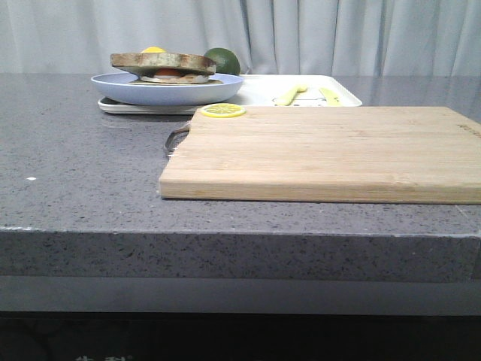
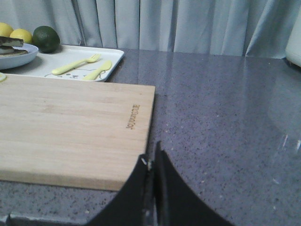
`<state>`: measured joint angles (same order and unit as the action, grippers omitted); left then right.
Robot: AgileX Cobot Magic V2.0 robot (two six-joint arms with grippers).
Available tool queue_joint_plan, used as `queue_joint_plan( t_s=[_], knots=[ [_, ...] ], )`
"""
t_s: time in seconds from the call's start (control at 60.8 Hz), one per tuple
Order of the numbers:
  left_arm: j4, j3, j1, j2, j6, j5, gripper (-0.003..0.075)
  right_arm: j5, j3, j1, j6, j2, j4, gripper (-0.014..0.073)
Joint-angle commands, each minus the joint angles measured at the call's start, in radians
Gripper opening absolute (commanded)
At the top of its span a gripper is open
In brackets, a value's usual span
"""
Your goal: Place bread and move sandwich to tray
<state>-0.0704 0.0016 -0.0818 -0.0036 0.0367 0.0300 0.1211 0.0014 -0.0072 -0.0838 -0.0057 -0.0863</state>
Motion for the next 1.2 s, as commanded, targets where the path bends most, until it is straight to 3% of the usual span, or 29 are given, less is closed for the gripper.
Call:
queue_joint_plan(
  t_s=[0.0, 1.185],
  knots=[
    [0.0, 0.005, -0.006, -0.021, -0.008, -0.089, -0.0018, -0.13, 0.02, -0.006, 0.003, -0.026, 0.0, -0.0067],
    [0.0, 0.005, -0.006, -0.02, -0.008, -0.089, -0.0018, -0.13, 0.023, -0.027, 0.003, -0.027, 0.003, -0.0067]
  ],
)
